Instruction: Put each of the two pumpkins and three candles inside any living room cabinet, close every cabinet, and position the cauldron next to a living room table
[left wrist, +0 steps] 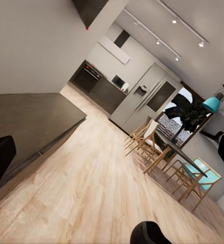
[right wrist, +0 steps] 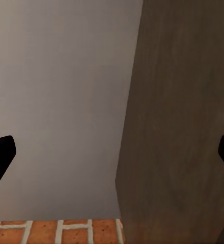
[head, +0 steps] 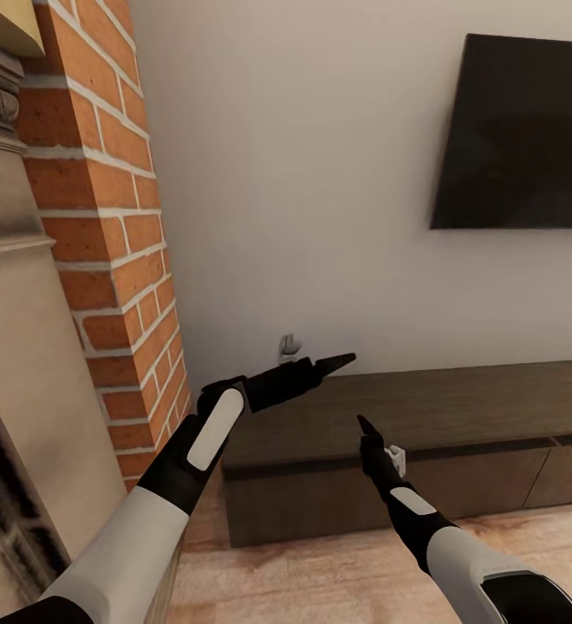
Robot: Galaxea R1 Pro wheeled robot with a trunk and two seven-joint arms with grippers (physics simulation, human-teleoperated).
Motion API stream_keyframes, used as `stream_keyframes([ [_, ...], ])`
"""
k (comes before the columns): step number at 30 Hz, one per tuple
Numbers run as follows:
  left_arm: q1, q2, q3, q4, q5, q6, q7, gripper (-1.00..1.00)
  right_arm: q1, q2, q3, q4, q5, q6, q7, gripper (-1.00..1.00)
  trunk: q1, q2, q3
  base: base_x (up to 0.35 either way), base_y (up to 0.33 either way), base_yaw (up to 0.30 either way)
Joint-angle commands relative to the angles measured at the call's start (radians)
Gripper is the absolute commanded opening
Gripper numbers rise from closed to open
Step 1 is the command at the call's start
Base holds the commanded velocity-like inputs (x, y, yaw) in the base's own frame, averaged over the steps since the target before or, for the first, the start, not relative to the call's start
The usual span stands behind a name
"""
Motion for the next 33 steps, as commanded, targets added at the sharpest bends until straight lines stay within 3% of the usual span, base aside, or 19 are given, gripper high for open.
stream_keyframes([
  [1,-0.001,0.000,0.001,0.000,0.007,0.008,0.000,1.00,-0.001,-0.001,0.008,0.001,-0.011,0.000,0.004,1.00,0.000,0.000,-0.001,0.000,0.000,0.000],
  [11,0.000,0.000,0.003,0.000,0.009,0.007,0.000,1.00,-0.001,-0.001,0.007,0.001,-0.012,0.003,0.004,1.00,0.000,0.000,-0.001,0.000,0.000,0.000],
  [33,-0.001,0.000,0.003,0.001,0.010,0.008,-0.002,1.00,-0.001,-0.001,0.007,0.002,-0.012,0.003,0.004,1.00,0.010,-0.006,-0.086,0.000,0.000,0.000],
])
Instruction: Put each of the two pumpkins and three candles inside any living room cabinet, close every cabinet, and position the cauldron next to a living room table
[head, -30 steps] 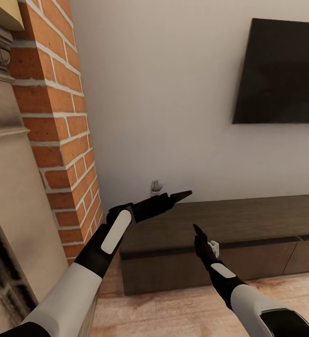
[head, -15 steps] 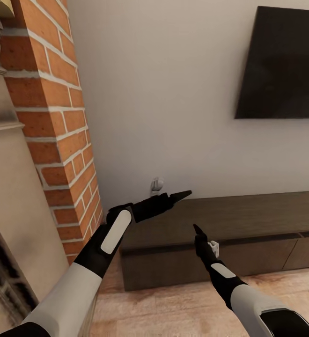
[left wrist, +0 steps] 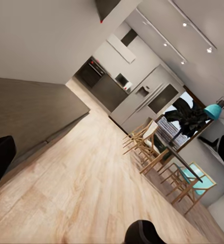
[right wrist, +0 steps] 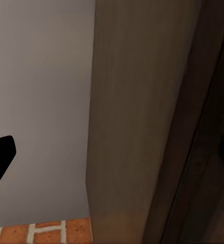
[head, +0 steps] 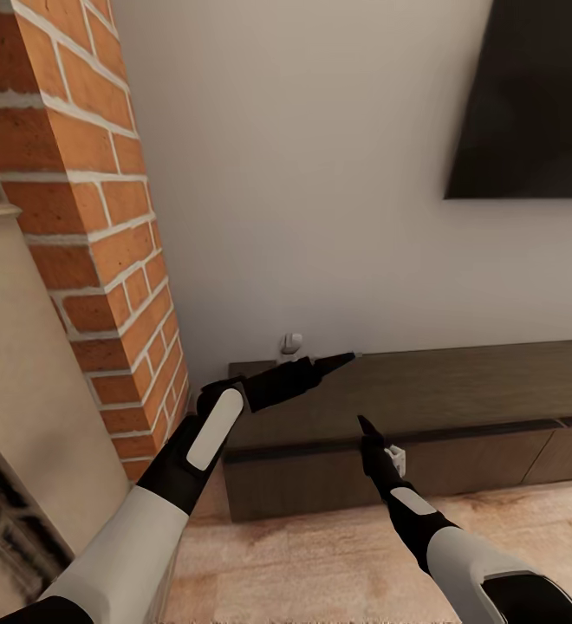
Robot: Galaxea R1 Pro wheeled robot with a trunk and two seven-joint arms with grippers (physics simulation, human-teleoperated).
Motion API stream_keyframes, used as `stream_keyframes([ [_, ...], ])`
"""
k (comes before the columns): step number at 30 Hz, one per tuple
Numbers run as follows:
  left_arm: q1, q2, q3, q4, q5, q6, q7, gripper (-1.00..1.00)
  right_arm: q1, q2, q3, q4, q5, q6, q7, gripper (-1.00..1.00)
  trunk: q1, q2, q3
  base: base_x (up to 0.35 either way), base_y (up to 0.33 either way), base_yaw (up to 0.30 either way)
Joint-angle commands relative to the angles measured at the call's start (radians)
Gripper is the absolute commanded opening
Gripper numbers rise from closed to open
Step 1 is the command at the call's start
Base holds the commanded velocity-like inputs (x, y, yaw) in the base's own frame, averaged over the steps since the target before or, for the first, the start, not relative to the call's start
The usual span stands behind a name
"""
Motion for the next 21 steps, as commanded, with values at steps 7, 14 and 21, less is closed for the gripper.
stream_keyframes([
  [7,0.000,0.000,0.000,0.000,0.007,0.006,0.000,1.00,-0.001,0.000,0.008,0.001,-0.011,0.000,0.004,1.00,0.002,-0.002,-0.024,0.000,0.000,0.000],
  [14,0.000,0.000,0.000,0.000,0.007,0.004,0.001,1.00,-0.001,0.000,0.008,0.001,-0.011,0.000,0.004,1.00,0.002,-0.002,-0.024,0.012,0.003,0.000],
  [21,0.000,0.000,-0.002,-0.001,0.003,0.002,0.001,1.00,-0.001,0.000,0.007,0.002,-0.011,-0.001,0.006,1.00,0.002,-0.002,-0.024,0.012,0.003,0.000],
])
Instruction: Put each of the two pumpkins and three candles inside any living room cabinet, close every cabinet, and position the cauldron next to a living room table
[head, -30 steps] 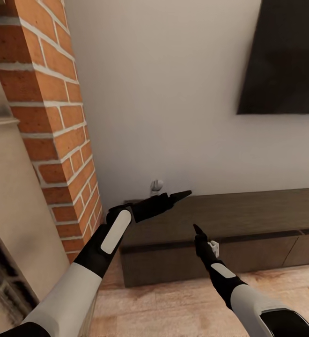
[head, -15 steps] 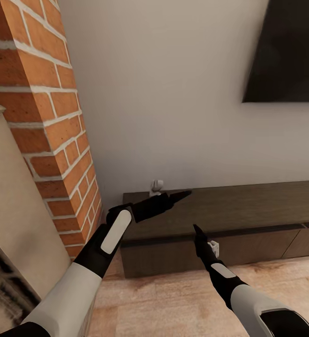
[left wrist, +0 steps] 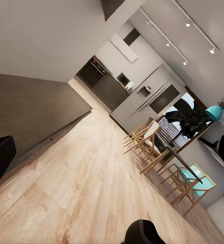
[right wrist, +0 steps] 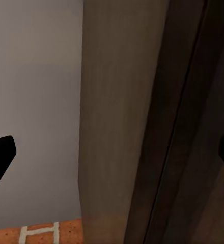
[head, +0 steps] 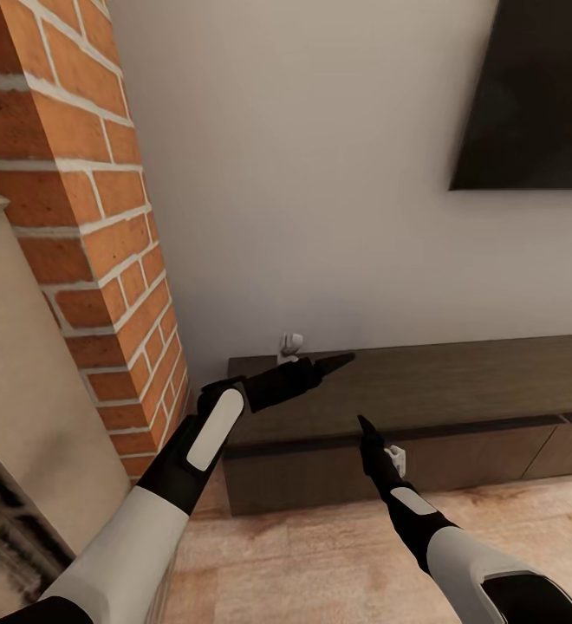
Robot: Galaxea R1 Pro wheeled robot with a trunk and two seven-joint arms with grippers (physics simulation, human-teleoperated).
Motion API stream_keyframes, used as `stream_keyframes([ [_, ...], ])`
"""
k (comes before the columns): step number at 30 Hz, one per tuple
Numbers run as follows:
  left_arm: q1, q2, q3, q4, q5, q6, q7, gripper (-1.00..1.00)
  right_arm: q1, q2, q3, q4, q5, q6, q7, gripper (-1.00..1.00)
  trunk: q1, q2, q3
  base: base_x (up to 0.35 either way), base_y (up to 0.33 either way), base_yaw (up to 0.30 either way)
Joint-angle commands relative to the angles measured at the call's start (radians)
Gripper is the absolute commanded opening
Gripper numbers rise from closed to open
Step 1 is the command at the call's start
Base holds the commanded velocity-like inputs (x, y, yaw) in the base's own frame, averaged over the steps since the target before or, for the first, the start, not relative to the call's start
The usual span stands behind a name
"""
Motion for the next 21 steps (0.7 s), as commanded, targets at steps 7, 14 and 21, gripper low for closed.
stream_keyframes([
  [7,-0.001,0.000,-0.001,0.000,0.004,0.006,0.001,1.00,-0.001,0.000,0.008,0.003,-0.011,0.000,0.011,1.00,0.000,0.000,-0.001,-0.063,-0.015,0.000],
  [14,0.000,0.000,-0.001,0.000,0.004,0.006,0.001,1.00,-0.001,-0.001,0.007,0.004,-0.012,0.007,0.019,1.00,0.000,0.000,-0.001,-0.028,-0.008,0.000],
  [21,-0.001,0.000,-0.003,0.000,0.005,0.006,0.001,1.00,0.000,0.000,0.008,0.019,-0.013,0.007,0.172,1.00,0.000,0.000,-0.001,-0.002,-0.001,0.000],
])
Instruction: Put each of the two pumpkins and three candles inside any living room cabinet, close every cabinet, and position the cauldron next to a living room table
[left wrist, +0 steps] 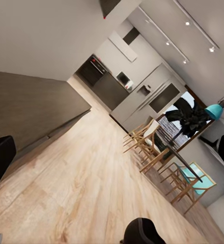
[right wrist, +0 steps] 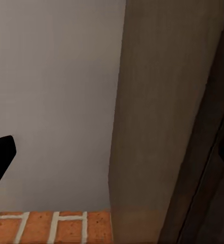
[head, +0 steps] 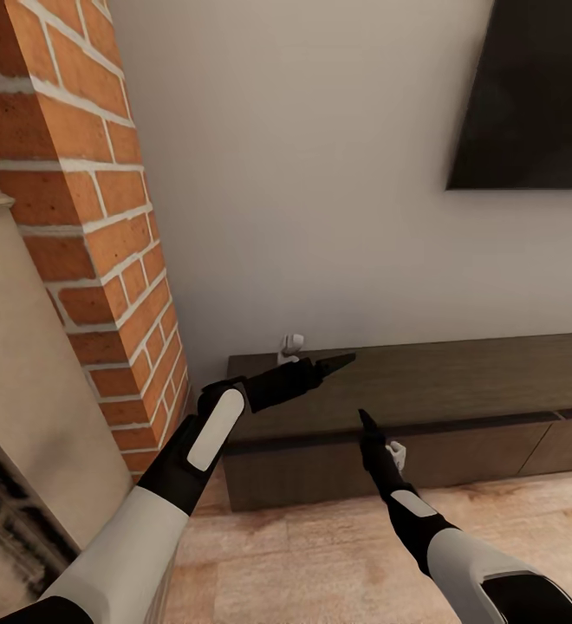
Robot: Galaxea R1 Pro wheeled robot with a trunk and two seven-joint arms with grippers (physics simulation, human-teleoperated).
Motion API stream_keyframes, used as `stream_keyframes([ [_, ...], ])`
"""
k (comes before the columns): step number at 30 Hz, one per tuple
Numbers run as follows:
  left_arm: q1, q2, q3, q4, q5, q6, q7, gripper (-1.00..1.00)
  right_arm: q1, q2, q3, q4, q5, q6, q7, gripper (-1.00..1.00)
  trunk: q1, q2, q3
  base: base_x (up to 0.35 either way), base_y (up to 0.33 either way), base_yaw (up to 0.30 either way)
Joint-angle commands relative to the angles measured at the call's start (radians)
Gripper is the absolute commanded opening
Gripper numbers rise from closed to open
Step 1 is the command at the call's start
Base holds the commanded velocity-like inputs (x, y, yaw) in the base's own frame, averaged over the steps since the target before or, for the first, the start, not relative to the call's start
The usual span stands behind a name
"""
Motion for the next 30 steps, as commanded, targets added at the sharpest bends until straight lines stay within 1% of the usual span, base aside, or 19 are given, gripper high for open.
stream_keyframes([
  [1,0.000,0.000,0.000,0.000,0.007,0.007,0.001,1.00,-0.001,0.000,0.008,0.009,-0.010,0.001,0.016,1.00,0.000,0.000,-0.001,0.000,0.000,0.000],
  [4,0.000,0.000,0.000,-0.001,0.007,0.008,0.001,1.00,-0.001,0.001,0.006,0.024,-0.011,0.001,0.032,1.00,0.000,0.000,-0.001,0.000,0.000,0.000],
  [30,-0.001,-0.001,0.002,-0.002,0.013,0.009,0.000,1.00,-0.001,0.002,0.003,0.027,-0.012,-0.007,0.046,1.00,0.011,-0.006,-0.101,0.000,0.000,0.000],
])
